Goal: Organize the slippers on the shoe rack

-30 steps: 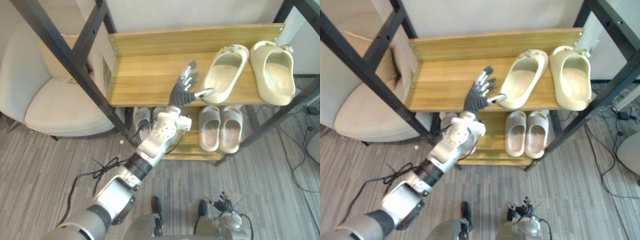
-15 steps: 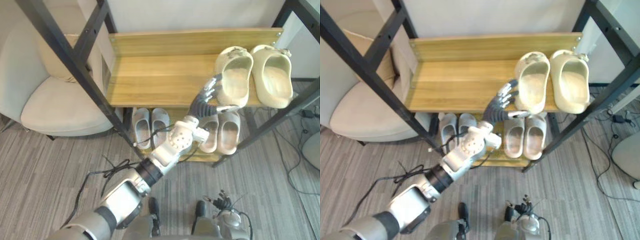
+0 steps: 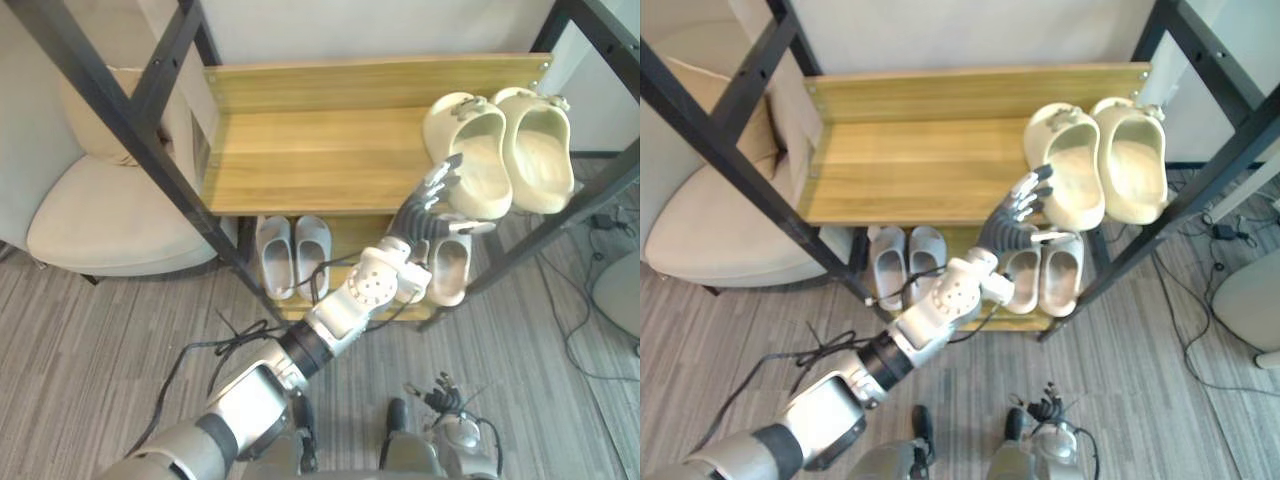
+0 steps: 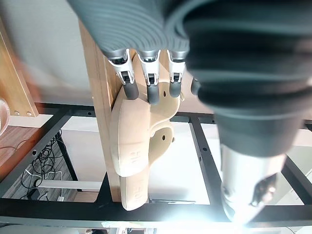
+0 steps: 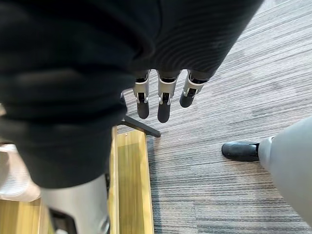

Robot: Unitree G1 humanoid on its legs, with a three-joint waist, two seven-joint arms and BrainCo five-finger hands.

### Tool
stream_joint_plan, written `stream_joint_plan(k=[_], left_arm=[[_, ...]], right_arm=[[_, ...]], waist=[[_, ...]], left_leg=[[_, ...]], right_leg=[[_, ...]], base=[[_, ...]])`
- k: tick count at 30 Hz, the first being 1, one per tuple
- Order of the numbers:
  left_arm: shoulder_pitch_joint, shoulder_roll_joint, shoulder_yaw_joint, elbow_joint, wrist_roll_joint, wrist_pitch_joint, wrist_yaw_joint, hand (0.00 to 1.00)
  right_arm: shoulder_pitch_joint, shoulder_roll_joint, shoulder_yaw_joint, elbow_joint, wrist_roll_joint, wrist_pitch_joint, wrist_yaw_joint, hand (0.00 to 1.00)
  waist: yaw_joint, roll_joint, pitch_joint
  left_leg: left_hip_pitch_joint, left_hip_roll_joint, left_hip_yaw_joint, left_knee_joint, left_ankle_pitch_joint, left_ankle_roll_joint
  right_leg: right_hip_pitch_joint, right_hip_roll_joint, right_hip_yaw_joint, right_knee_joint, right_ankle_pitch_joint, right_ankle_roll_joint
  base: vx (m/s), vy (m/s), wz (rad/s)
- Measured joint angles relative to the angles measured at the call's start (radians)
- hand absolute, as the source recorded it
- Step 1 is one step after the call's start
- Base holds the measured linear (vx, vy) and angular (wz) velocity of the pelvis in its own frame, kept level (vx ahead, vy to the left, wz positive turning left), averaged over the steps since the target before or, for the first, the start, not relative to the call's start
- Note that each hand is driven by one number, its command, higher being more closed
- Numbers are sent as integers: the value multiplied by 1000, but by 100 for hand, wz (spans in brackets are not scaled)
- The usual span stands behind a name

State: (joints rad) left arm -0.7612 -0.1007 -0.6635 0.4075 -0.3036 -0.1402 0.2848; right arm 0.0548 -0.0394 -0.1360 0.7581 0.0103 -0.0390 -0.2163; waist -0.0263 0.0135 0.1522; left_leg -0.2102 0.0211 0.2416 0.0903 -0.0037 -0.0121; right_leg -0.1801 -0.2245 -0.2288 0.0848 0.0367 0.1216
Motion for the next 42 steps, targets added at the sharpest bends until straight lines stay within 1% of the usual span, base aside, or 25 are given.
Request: stream_joint_plan(k=[3,7,10,20,25,32,35,39,40,42], left_arm=[[-1,1,28,2,7,1,3,0],[-22,2,67,17,8,1,15,0],[-36,6,78,18,7,2,18,0],[-76,11,120,55,5,2,22,0],[-94,30,131,56,5,2,24,0],[-151,65,181,53,-6,1,43,0],[-162,89,195,-18,-23,-2,45,0],[-161,112,199,-127,-55,-20,45,0],[-160,128,198,-173,-57,-27,45,0],[-151,135,198,-227,-74,-42,44,0]], right_arm=[[0,0,0,0,0,0,0,0],[0,0,0,0,0,0,0,0],[2,0,-1,0,0,0,0,0],[7,0,-7,-1,0,0,0,0],[15,0,-11,-1,0,0,0,0],[17,0,-11,0,-1,0,0,0],[19,0,-11,0,-1,0,1,0],[26,0,-12,0,0,0,2,0],[25,0,-12,0,-1,0,2,0],[25,-2,-11,1,-1,0,3,0]], waist=[[-10,-2,-1],[-16,-2,-1],[-18,-2,-1],[-22,-2,-1],[-22,-2,-1],[-22,-1,-2],[-22,0,-3],[-16,1,-3],[-12,2,-4],[0,3,-4]], left_leg=[[-1,0,4,-2,-2,-3],[-9,4,6,-2,-3,-4],[-18,5,7,-1,2,2],[-18,5,7,-1,2,2],[-18,4,7,-1,2,2],[-18,2,0,0,3,3],[-18,1,-8,1,3,3],[-16,0,-37,9,4,2],[-16,0,-42,14,3,2],[-16,1,-45,17,3,1]], right_leg=[[-4,0,3,0,-3,1],[-17,3,11,1,-3,0],[-29,5,13,4,-3,0],[-29,4,13,4,-5,1],[-29,4,13,5,-5,1],[-27,2,8,10,-7,2],[-24,0,-1,16,-13,1],[0,-1,-32,17,-21,-1],[4,-1,-37,19,-24,-1],[6,-1,-40,24,-27,-2]], base=[[22,-1,-2],[26,-7,-6],[25,-6,-2],[17,0,0],[0,0,0],[6,3,2],[6,3,8],[12,1,20],[5,0,15],[-3,0,7]])
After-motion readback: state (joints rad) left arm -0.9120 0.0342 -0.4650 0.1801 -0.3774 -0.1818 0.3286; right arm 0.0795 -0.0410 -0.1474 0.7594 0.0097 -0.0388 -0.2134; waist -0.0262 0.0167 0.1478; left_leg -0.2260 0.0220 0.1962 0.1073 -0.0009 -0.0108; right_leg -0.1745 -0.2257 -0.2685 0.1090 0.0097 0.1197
